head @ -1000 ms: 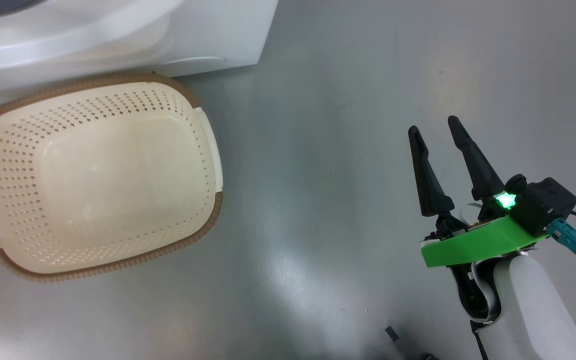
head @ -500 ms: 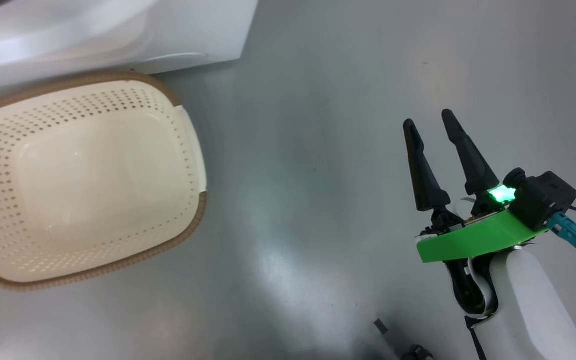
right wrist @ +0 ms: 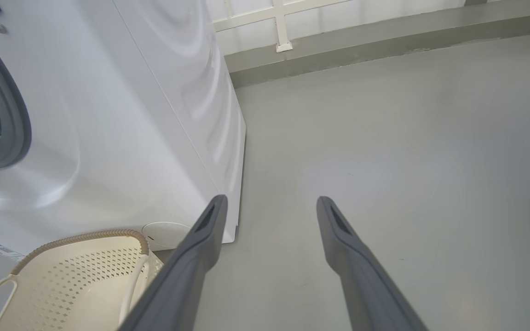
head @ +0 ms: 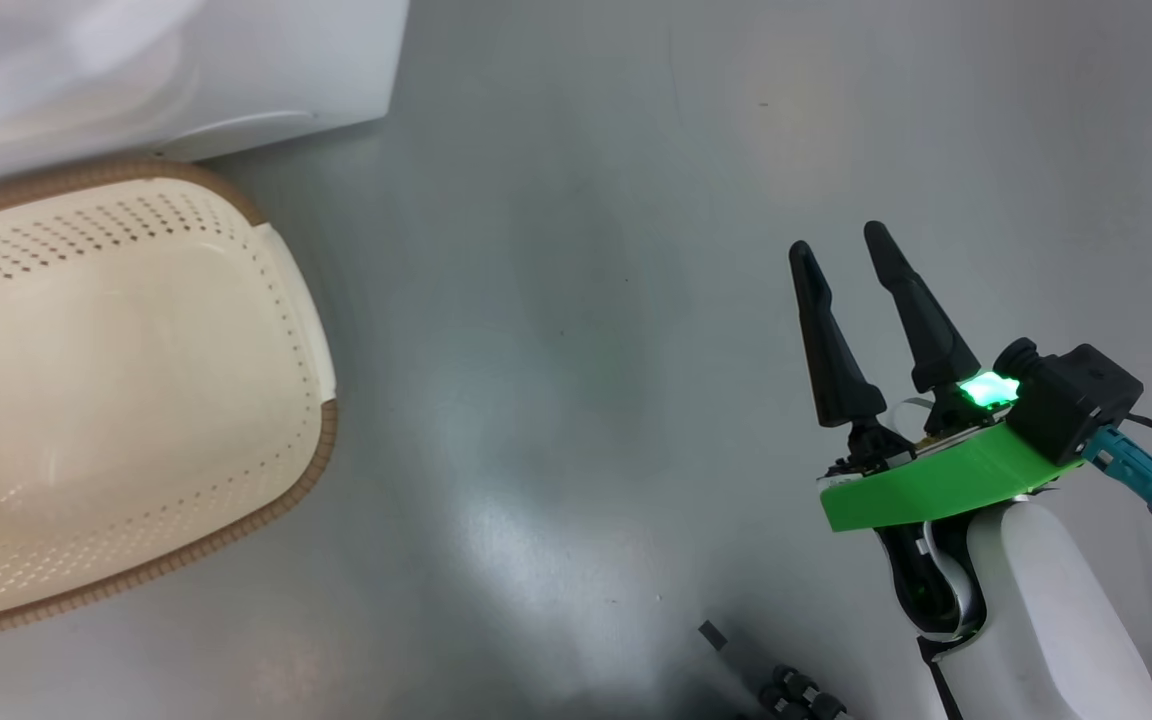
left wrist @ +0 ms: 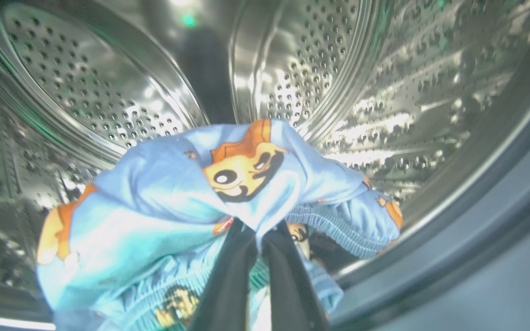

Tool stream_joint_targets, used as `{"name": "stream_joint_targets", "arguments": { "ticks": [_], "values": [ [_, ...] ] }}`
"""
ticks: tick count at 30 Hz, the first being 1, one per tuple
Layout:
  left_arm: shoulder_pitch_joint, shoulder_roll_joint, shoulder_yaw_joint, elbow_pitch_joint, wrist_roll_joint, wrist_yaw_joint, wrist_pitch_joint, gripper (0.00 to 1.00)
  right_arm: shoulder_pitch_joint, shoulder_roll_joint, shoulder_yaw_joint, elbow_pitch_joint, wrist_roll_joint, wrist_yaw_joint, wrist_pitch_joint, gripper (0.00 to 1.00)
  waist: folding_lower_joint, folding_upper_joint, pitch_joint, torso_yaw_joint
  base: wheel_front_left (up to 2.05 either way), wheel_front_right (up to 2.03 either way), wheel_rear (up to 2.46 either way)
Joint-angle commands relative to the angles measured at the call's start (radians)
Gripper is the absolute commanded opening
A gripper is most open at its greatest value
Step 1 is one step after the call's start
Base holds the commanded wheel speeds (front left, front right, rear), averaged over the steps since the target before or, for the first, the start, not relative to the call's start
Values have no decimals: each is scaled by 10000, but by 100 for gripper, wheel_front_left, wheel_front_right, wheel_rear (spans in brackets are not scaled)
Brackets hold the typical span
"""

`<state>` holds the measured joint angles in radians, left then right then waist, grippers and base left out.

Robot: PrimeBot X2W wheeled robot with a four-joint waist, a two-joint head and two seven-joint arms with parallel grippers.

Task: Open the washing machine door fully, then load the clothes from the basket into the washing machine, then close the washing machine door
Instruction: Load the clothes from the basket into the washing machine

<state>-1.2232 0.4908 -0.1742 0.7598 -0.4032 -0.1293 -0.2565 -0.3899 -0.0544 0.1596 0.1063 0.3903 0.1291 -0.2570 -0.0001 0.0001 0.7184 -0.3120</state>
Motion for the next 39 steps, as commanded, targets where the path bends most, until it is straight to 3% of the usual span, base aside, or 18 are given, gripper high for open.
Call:
{"name": "stream_joint_targets", "arguments": {
  "ticks": [1, 5, 6, 7, 8, 9, 10, 17, 24, 39],
  "values": [
    [107, 575, 81, -53, -118, -13, -53, 0, 249, 41, 239, -247, 215, 16, -48, 100, 1, -1, -4, -50, 0, 0, 0],
    [-221, 683, -394, 786, -636, -13, -53, 0, 279, 41, 229, -269, 248, 16, -48, 100, 1, -1, 23, -44, 0, 0, 0],
    [-310, 722, -488, 883, -728, -13, -53, 10, 272, 41, 225, -266, 257, 16, -48, 100, 1, -1, 23, -32, 0, 0, 0],
    [-390, 752, -538, 996, -820, -13, -53, 34, 258, 41, 219, -257, 267, 16, -48, 100, 1, -1, 16, -16, 0, 0, 0],
    [-449, 758, -601, 1108, -915, -13, -53, 49, 241, 41, 216, -245, 278, 16, -48, 100, 1, -1, 3, 3, 0, 0, 0],
    [-488, 758, -690, 1193, -984, -13, -53, 80, 225, 41, 218, -235, 285, 16, -48, 100, 1, -1, -21, 24, 0, 0, 0],
    [-508, 759, -780, 1291, -1046, -13, -53, 100, 211, 41, 228, -225, 287, 16, -48, 100, 1, -1, -53, 44, 0, 0, 0],
    [-343, 656, -1037, 1472, -1489, -13, -53, 100, 202, 41, 228, -132, 228, 16, -48, 100, 1, -1, -382, 223, 0, 0, 0],
    [516, 330, -296, 783, -1811, -13, -53, 100, 327, 41, 100, -54, -33, 16, -48, 100, 1, -1, -824, 501, 0, 0, 0],
    [3804, -878, 1401, -1455, -447, -14, -53, 100, 649, 41, -204, 339, -881, 16, -48, 100, 1, -1, -2124, 1340, 0, 0, 0]
  ]
}}
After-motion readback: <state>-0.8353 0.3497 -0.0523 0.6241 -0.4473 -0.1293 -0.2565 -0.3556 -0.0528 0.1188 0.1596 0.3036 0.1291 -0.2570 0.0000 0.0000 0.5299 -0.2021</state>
